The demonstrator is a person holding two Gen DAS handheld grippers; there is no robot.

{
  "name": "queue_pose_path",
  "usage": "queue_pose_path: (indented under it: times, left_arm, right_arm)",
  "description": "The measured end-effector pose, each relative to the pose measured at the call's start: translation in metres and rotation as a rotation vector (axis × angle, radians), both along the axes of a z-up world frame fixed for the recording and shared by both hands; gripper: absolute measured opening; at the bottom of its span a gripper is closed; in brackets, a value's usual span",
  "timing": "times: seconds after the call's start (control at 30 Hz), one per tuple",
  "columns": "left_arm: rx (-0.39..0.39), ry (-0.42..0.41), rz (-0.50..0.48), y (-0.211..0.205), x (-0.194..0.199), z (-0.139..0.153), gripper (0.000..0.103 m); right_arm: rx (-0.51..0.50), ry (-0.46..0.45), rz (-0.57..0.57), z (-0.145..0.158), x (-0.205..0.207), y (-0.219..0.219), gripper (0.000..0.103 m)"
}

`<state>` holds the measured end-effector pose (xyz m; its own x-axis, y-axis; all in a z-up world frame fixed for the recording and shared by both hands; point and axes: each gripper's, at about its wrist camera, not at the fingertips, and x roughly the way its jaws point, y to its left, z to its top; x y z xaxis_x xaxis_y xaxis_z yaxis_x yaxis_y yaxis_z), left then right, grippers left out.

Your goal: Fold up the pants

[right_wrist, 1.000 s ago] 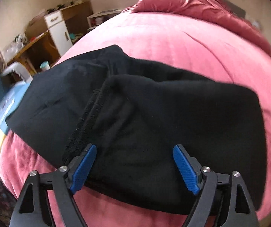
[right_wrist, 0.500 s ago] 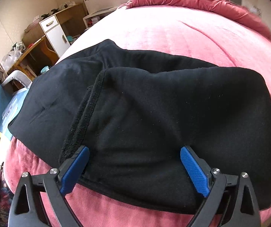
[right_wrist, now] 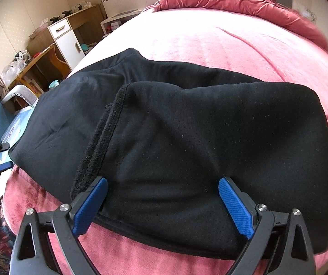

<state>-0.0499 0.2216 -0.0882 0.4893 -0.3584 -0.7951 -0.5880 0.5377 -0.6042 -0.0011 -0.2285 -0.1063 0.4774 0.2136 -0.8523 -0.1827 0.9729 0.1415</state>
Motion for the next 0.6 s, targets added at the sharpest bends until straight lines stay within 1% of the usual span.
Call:
queue_pose_path:
  times: [0.07,0.1,0.13,0.2,0.23,0.27,0.33,0.37,0.43,0.47,0.53,0.57,0.6]
  left_arm:
    - [-0.006,0.008,0.012,0.000,0.002,-0.006,0.052]
    - [0.001,0.002,0.011,0.000,0.003,-0.006,0.050]
    - [0.010,-0.003,0.008,-0.001,0.006,-0.007,0.046]
    - [0.019,0.001,0.008,-0.001,0.010,-0.009,0.044]
    - [0.019,-0.004,0.011,0.000,0.011,-0.010,0.038]
    - [0.026,-0.011,0.006,-0.001,0.012,-0.010,0.029]
    - [0.049,-0.035,-0.008,-0.003,0.014,-0.007,0.020]
    - [0.077,-0.060,-0.018,-0.006,0.014,-0.002,0.016]
    - [0.169,-0.132,-0.070,-0.018,0.015,0.017,0.015]
    - [0.197,-0.178,-0.102,-0.025,0.015,0.027,0.015]
    - [0.261,-0.294,-0.199,-0.046,0.016,0.053,0.015]
    - [0.292,-0.359,-0.276,-0.063,0.017,0.068,0.015]
    - [0.306,-0.396,-0.327,-0.074,0.018,0.076,0.015]
  right_arm:
    - [0.000,-0.002,0.000,-0.001,0.000,-0.001,0.099]
    - [-0.001,-0.003,0.000,-0.001,0.000,-0.001,0.099]
    - [-0.002,-0.004,0.001,-0.001,0.000,-0.001,0.099]
    - [-0.005,-0.005,0.001,-0.001,0.000,0.000,0.099]
    - [-0.005,-0.005,0.001,-0.001,0.000,-0.001,0.099]
    - [-0.007,-0.005,0.001,-0.001,0.000,0.000,0.099]
    - [-0.008,-0.005,0.001,-0.001,0.000,0.000,0.099]
    - [-0.009,-0.005,0.001,-0.001,0.000,0.000,0.099]
    - [-0.010,-0.005,0.001,-0.001,0.000,0.001,0.099]
    - [-0.011,-0.004,0.001,-0.001,0.001,0.001,0.099]
    - [-0.011,0.000,0.006,0.000,0.001,0.001,0.099]
    - [-0.012,0.005,0.012,0.001,0.002,0.001,0.099]
    - [-0.011,0.012,0.016,0.002,0.003,0.000,0.098]
